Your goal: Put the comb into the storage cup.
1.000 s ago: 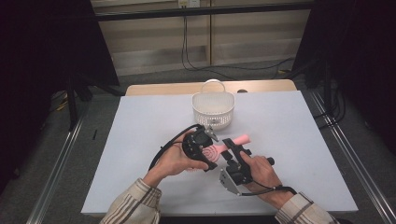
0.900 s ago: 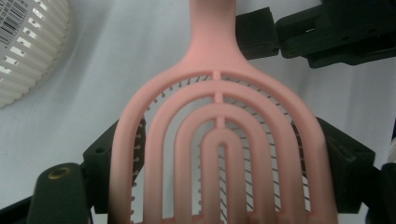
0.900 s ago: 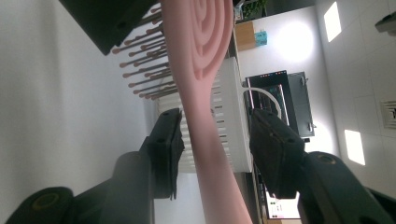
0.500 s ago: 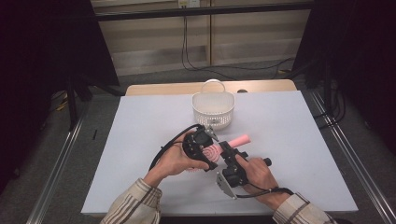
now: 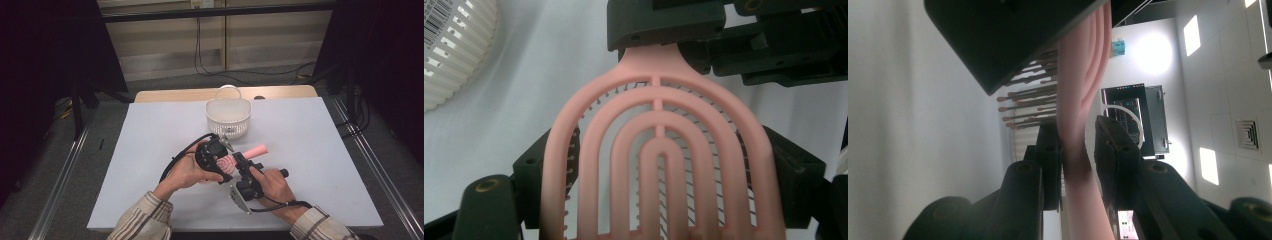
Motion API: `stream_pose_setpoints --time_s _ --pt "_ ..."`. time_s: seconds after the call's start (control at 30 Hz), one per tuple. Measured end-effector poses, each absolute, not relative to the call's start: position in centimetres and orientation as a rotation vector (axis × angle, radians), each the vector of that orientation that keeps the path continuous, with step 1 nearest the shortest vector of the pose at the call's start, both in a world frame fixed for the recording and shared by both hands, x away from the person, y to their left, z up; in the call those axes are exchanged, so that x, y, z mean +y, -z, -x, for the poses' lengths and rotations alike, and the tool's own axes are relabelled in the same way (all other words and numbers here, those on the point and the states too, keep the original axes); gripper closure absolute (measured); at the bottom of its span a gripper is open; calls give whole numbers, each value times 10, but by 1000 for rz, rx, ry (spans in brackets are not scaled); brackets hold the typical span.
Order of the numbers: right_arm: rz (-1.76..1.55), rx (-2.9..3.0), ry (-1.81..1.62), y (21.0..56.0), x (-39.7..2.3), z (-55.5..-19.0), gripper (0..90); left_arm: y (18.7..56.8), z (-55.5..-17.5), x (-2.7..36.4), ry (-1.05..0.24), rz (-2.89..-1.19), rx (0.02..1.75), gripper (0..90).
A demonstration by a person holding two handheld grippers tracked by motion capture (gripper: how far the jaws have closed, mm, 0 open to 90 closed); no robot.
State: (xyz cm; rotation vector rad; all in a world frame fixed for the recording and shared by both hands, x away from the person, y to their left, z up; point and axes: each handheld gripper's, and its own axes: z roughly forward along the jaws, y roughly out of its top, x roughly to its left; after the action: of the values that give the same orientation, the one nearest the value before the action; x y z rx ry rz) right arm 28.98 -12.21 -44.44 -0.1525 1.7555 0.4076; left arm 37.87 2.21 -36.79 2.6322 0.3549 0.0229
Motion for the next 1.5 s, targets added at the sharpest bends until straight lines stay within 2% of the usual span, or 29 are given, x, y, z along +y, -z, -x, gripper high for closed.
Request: stream_pose_setpoints --time_s 0.23,0.83,1.07,1.13,1.23,1.5 --pt "168 1760 -373 448 -120 -290 781 369 -379 21 -16 -2638 361 200" --pt "224 1730 -328 449 -121 -289 806 369 -380 22 13 -2609 376 195" --pt "213 1722 -340 448 -122 -289 810 367 -380 24 -31 -2593 334 188" --pt "209 1720 -339 447 -123 -288 813 368 -380 24 -42 -2589 337 180" --pt "215 1720 -331 446 -123 -288 814 368 -380 23 -68 -2585 347 107" --pt "195 1722 -331 446 -125 -289 815 366 -380 26 -78 -2556 359 71"
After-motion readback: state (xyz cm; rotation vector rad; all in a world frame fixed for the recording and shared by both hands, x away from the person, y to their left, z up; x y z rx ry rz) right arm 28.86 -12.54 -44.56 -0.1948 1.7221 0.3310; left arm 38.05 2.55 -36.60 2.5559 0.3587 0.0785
